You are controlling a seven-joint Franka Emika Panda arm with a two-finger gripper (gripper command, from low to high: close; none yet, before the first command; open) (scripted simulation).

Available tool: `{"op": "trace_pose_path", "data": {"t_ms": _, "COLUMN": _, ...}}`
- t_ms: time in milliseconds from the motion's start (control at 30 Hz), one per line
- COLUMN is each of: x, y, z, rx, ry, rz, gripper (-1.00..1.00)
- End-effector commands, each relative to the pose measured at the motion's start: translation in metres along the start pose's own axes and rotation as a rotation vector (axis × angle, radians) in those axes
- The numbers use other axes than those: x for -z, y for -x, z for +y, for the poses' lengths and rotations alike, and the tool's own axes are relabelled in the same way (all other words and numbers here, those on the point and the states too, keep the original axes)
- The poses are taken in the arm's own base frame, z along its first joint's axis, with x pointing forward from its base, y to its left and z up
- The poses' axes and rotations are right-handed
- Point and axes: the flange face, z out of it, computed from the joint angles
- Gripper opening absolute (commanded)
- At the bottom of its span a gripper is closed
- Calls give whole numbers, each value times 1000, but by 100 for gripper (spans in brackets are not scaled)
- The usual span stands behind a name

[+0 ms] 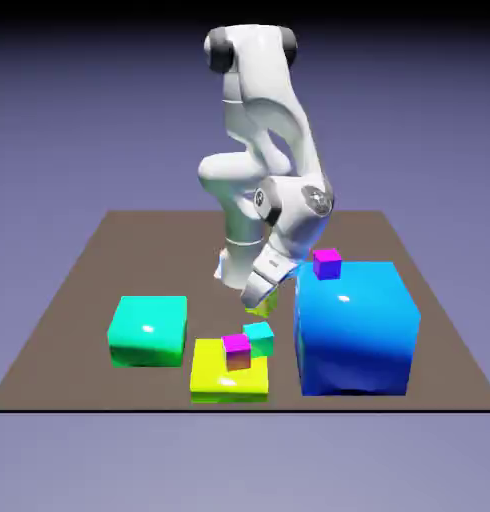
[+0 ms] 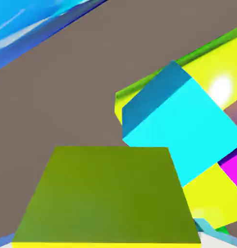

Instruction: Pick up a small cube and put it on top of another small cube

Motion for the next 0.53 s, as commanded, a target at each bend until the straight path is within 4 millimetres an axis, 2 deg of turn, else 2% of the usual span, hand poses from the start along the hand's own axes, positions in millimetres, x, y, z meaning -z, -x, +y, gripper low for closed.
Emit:
{"op": "trace_pose_path", "data": {"t_ms": 0, "x": 9, "y": -7, "z": 3, "rx": 0, "ry": 4, "rz": 0, "gripper": -100}}
{"op": "trace_pose_path", "data": {"t_ms": 67, "x": 25, "y": -19, "z": 8, "rx": 0, "ry": 9, "rz": -2, "gripper": -100}}
{"op": "trace_pose_path", "data": {"t_ms": 100, "x": 25, "y": -19, "z": 8, "rx": 0, "ry": 9, "rz": -2, "gripper": -100}}
{"op": "trace_pose_path", "data": {"t_ms": 233, "x": -41, "y": -25, "z": 3, "rx": 0, "ry": 10, "rz": -2, "gripper": -100}}
{"op": "trace_pose_path", "data": {"t_ms": 267, "x": -44, "y": -25, "z": 2, "rx": 0, "ry": 9, "rz": -2, "gripper": -100}}
{"op": "trace_pose_path", "data": {"t_ms": 300, "x": -44, "y": -25, "z": 2, "rx": 0, "ry": 9, "rz": -2, "gripper": 100}}
{"op": "trace_pose_path", "data": {"t_ms": 333, "x": -44, "y": -25, "z": 2, "rx": 0, "ry": 9, "rz": -2, "gripper": 100}}
{"op": "trace_pose_path", "data": {"t_ms": 467, "x": 21, "y": -20, "z": 8, "rx": 0, "ry": 10, "rz": -2, "gripper": 100}}
{"op": "trace_pose_path", "data": {"t_ms": 500, "x": 25, "y": -19, "z": 8, "rx": 0, "ry": 9, "rz": -2, "gripper": 100}}
